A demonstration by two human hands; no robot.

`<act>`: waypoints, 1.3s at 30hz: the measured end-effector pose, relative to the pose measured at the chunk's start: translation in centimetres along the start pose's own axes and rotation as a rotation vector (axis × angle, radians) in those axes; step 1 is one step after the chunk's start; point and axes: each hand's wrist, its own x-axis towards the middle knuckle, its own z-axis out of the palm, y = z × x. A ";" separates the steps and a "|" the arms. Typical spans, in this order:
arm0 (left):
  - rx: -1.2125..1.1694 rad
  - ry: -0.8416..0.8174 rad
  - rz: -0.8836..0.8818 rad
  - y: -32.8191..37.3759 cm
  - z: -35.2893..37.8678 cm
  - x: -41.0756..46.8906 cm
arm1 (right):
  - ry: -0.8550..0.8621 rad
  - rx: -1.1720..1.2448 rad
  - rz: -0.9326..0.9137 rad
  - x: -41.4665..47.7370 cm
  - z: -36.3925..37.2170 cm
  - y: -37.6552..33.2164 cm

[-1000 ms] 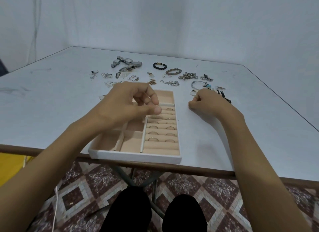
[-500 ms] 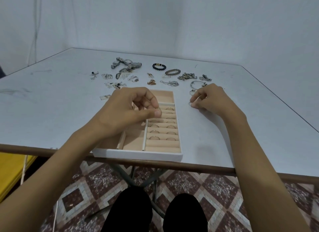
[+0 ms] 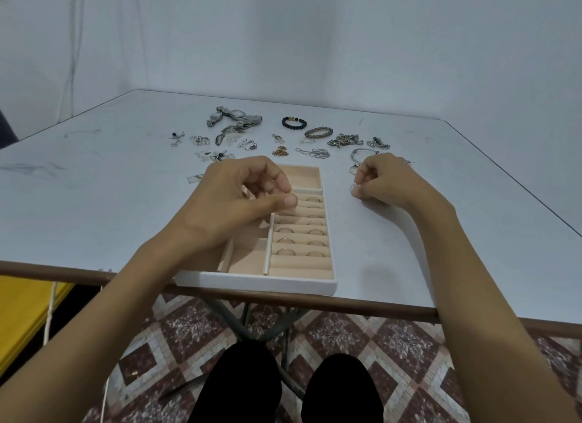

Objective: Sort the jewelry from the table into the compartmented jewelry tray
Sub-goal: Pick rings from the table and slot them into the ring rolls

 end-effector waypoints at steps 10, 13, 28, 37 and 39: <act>-0.093 0.023 0.008 0.8 -1.0 -1.6 | 0.163 0.091 -0.143 -1.1 0.8 -1.1; -0.108 -0.004 0.015 1.1 -1.3 -2.3 | 0.266 0.183 -0.166 -1.7 0.8 -1.5; 0.074 -0.173 0.128 1.3 -0.9 -4.8 | 0.296 0.770 -0.114 -9.7 3.3 -1.9; 0.273 -0.216 0.193 0.3 -0.8 -4.4 | 0.328 0.831 -0.023 -11.5 3.4 -0.8; 0.325 -0.226 0.238 0.5 -0.9 -4.3 | 0.323 0.827 -0.019 -11.6 3.3 -0.8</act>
